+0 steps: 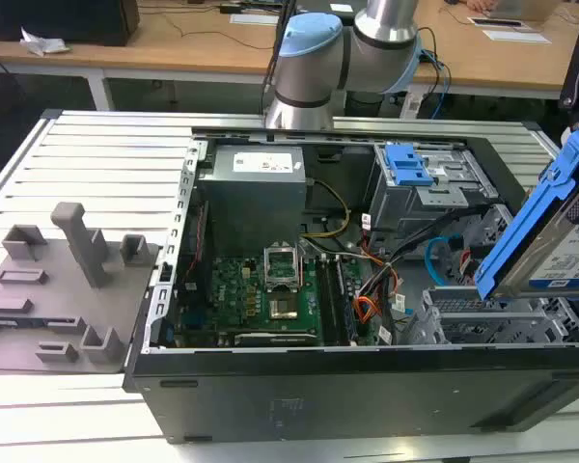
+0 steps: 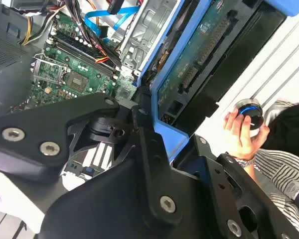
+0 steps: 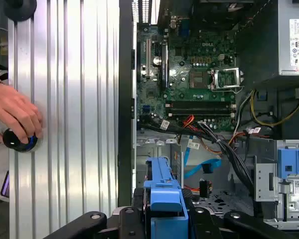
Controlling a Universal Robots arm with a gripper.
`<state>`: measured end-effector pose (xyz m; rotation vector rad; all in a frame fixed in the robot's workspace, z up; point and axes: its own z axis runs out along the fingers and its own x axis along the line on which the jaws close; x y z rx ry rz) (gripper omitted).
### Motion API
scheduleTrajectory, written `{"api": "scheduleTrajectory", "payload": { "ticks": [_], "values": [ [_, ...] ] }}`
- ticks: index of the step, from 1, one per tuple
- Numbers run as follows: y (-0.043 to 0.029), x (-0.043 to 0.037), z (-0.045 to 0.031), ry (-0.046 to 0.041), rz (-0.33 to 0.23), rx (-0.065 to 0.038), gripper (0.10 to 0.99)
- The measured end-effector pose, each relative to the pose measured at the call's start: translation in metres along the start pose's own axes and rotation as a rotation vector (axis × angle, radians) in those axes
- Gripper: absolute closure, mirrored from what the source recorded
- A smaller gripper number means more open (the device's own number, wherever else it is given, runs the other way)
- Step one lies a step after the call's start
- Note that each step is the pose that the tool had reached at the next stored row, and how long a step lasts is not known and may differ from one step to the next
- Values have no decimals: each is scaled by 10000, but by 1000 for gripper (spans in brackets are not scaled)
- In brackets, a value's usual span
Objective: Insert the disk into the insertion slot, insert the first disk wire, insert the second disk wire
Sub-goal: 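Insert the disk into the insertion slot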
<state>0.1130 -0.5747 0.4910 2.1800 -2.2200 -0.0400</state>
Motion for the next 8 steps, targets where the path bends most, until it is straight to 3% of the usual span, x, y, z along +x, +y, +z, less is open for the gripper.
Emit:
{"api": "scheduleTrajectory", "payload": {
  "ticks": [8],
  "values": [
    [-2,0,71,0,0,0,718]
  ]
}}
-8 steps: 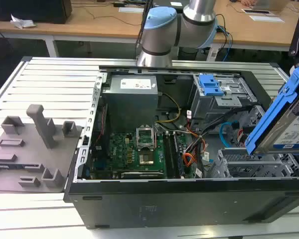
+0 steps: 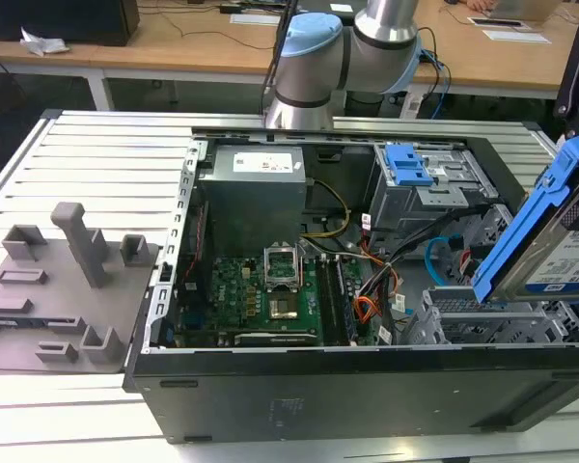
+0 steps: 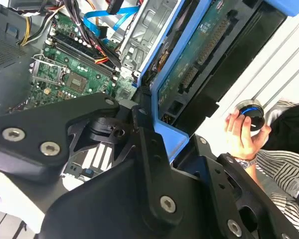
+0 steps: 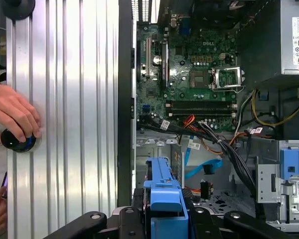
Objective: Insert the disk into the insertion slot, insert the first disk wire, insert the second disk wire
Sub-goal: 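Insert the disk into the insertion slot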
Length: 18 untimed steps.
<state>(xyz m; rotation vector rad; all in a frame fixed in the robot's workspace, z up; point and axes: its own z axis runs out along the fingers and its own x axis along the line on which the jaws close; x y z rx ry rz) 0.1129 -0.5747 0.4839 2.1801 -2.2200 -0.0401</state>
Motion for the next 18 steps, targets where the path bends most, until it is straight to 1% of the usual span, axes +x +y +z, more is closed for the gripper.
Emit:
{"api": "scheduleTrajectory", "payload": {
  "ticks": [18],
  "values": [
    [-6,-1,160,0,1,0,718]
  ]
}}
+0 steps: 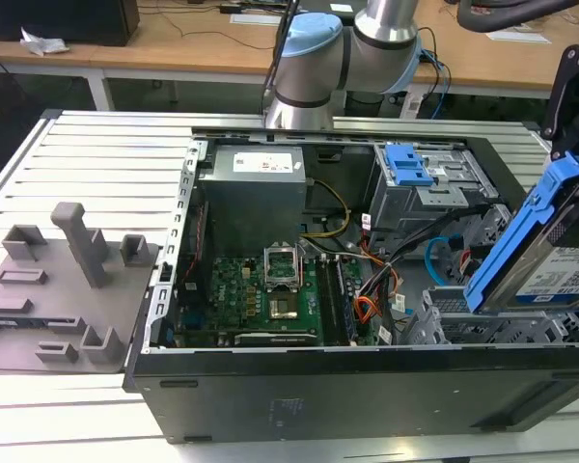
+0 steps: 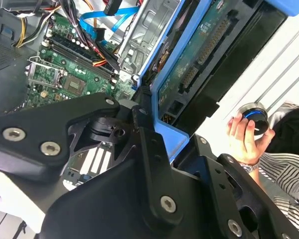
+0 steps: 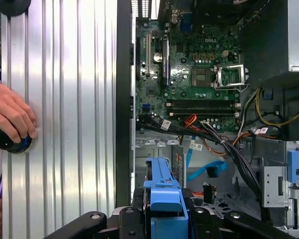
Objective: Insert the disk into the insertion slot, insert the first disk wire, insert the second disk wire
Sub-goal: 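Insert the disk into the insertion slot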
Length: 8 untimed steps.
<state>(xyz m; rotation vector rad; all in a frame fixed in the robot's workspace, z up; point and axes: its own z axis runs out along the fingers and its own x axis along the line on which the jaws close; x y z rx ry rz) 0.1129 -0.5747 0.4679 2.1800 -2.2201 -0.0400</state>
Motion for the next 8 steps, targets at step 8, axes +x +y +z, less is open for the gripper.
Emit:
{"api": "scheduleTrajectory", "payload": {
  "ticks": [8],
  "values": [
    [-3,0,76,0,0,0,718]
  ]
}}
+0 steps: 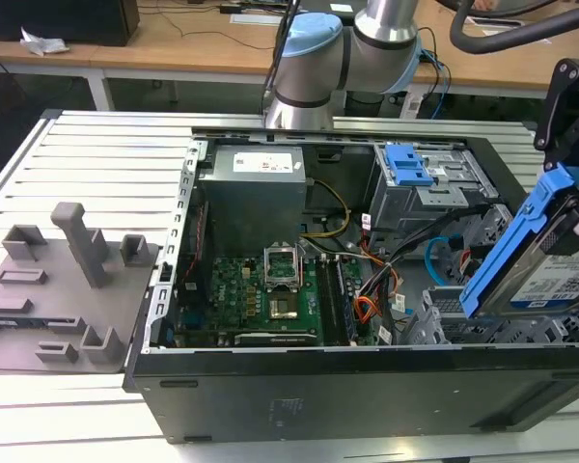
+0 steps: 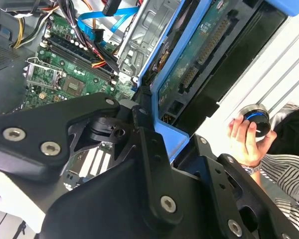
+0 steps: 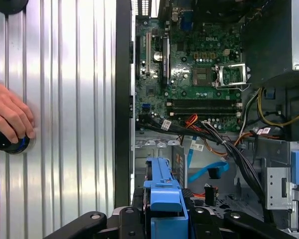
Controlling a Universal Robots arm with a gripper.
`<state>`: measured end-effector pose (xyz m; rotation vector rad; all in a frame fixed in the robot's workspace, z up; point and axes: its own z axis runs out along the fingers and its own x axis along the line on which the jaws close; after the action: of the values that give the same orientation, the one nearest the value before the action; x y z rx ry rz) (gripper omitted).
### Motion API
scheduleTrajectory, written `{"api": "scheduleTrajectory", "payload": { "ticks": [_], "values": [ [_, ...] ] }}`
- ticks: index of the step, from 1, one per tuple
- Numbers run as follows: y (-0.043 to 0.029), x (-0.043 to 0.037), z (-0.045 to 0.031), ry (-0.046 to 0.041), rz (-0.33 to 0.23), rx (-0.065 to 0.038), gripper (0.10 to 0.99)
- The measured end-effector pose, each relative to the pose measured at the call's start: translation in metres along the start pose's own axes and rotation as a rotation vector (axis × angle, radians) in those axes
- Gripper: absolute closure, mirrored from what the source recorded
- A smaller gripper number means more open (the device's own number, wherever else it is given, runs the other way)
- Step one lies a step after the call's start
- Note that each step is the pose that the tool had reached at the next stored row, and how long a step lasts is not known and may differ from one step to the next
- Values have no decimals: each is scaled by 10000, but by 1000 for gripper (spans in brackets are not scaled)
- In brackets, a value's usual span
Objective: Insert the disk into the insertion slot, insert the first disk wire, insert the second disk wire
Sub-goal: 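Insert the disk into the insertion slot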
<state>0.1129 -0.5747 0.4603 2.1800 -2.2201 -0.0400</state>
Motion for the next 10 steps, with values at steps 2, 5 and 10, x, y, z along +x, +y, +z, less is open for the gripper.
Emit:
{"api": "scheduleTrajectory", "payload": {
  "ticks": [2,5,10],
  "values": [
    [-1,0,11,0,-1,0,718],
    [-1,0,28,0,0,-1,718],
    [-3,0,82,0,0,0,718]
  ]
}}
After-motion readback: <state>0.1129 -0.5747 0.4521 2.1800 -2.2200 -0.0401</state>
